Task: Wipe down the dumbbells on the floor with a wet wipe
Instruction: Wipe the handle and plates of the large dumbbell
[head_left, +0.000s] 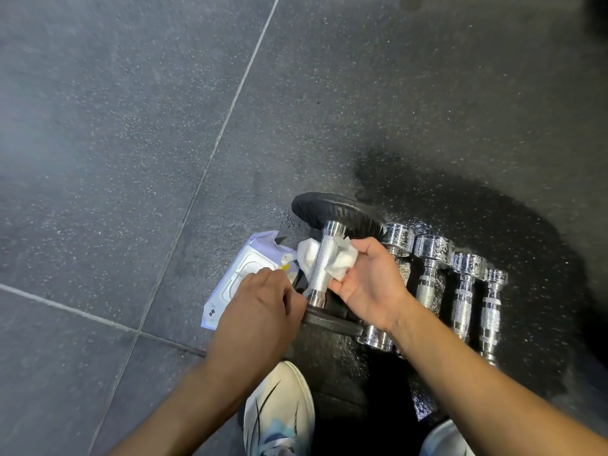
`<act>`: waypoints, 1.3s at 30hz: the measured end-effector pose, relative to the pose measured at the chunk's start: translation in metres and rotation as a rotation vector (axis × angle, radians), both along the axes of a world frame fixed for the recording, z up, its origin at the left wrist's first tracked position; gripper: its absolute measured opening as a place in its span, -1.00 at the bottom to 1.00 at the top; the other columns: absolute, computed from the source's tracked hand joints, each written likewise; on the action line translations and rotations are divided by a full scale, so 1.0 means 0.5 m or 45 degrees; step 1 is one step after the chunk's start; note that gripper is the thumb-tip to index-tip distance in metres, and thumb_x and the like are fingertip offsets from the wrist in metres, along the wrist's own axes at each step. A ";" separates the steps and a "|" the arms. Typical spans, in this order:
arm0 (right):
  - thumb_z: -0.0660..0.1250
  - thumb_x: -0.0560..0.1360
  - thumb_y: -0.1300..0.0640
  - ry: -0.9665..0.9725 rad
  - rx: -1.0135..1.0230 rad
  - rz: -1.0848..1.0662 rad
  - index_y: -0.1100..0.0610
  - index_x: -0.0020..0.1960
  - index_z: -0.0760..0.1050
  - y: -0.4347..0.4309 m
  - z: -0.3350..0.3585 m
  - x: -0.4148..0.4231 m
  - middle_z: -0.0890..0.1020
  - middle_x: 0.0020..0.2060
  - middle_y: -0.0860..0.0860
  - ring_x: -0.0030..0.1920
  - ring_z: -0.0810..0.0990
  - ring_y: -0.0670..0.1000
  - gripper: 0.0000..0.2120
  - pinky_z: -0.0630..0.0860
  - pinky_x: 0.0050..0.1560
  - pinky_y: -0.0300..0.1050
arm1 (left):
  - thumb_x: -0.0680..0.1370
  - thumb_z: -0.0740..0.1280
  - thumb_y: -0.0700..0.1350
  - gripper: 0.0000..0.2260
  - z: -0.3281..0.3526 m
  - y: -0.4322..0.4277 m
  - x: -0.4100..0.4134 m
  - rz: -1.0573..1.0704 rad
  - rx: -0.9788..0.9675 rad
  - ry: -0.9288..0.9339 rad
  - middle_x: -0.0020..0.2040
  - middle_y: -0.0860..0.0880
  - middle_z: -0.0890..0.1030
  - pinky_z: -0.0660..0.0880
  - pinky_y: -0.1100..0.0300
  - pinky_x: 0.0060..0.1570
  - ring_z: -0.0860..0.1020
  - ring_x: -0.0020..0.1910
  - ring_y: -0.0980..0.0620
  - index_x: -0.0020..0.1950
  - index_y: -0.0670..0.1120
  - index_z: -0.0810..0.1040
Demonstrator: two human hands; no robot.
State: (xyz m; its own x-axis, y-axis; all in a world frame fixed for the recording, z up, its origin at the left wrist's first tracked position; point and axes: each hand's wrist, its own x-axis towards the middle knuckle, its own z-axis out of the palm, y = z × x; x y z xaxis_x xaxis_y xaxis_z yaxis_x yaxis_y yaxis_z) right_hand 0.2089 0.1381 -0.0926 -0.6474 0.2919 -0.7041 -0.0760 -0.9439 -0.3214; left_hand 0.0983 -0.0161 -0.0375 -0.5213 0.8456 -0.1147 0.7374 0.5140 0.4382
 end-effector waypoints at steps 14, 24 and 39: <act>0.12 0.49 0.37 -0.159 -0.158 -0.515 0.39 0.38 0.44 0.009 -0.012 -0.001 0.56 0.31 0.34 0.37 0.54 0.30 -0.53 0.45 0.42 0.22 | 0.51 0.11 -0.16 -0.87 -0.022 -0.007 0.006 -0.177 0.046 0.197 -0.30 -0.03 0.39 0.40 -0.02 -0.25 0.33 -0.30 -0.05 -0.25 -0.04 0.32; 0.18 0.68 0.07 -0.429 0.291 -0.190 0.09 0.02 0.60 -0.026 0.057 -0.034 0.71 -0.05 0.00 0.02 0.64 -0.02 -0.77 0.53 0.23 -0.03 | 0.46 0.26 -0.22 -0.87 -0.014 -0.004 0.008 -0.079 0.146 0.161 -0.33 -0.04 0.40 0.28 0.02 -0.22 0.39 -0.33 -0.08 -0.26 -0.08 0.37; 0.24 0.22 0.24 0.119 0.049 0.086 0.31 0.02 0.50 0.035 0.005 -0.057 0.60 -0.13 0.17 -0.06 0.59 0.21 -0.61 0.53 0.23 0.16 | 0.55 0.14 -0.04 -0.87 -0.018 -0.007 0.013 0.042 0.008 0.087 -0.19 0.01 0.45 0.36 0.14 -0.18 0.41 -0.18 -0.01 -0.15 -0.01 0.41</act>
State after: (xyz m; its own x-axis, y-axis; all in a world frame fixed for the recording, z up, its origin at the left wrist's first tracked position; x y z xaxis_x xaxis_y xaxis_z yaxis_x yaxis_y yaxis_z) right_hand 0.1803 0.1557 -0.0902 -0.7287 0.2706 -0.6292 -0.0436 -0.9351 -0.3516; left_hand 0.1047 -0.0195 -0.0464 -0.5554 0.8284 -0.0729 0.7482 0.5360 0.3910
